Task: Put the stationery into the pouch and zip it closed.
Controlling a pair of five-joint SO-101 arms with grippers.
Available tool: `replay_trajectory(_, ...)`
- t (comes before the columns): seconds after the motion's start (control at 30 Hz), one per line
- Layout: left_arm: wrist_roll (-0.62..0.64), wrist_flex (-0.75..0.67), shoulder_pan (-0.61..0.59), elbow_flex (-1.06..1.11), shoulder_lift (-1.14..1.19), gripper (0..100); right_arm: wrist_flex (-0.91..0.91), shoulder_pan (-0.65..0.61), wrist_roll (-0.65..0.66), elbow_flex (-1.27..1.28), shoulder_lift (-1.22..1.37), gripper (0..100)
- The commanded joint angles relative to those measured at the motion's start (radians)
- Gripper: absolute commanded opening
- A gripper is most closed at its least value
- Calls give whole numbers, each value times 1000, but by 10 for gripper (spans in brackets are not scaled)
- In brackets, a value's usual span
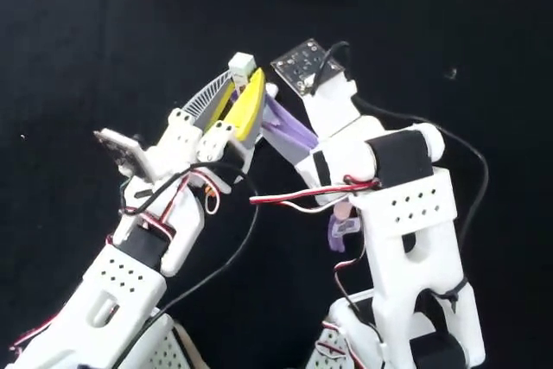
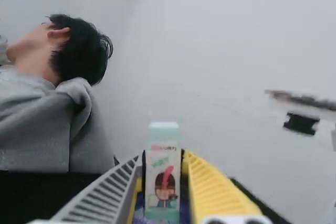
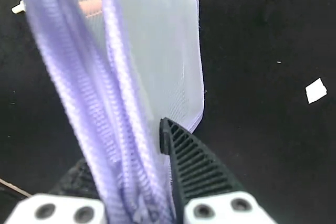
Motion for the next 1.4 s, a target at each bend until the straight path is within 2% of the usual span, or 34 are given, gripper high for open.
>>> replay_trajectory(0.0,-5,178,-5,-59,49,141,31,15,-9,-54,-10,11)
replay_trajectory(0.13,-5,252,-13,-114,48,141,31,15,-9,-56,28,11)
replay_trajectory(0.37,-8,252,-15,-133,35,142,31,15,-9,-62,71,11)
replay_trajectory(0.63,-9,255,-13,-128,-120,142,31,15,-8,-62,70,11)
replay_trajectory(1.0,-6,488,-13,-272,-133,188,28,11,-8,-61,77,11)
replay_trajectory(1.37,-11,483,-15,-309,-138,188,25,9,-8,-54,74,11)
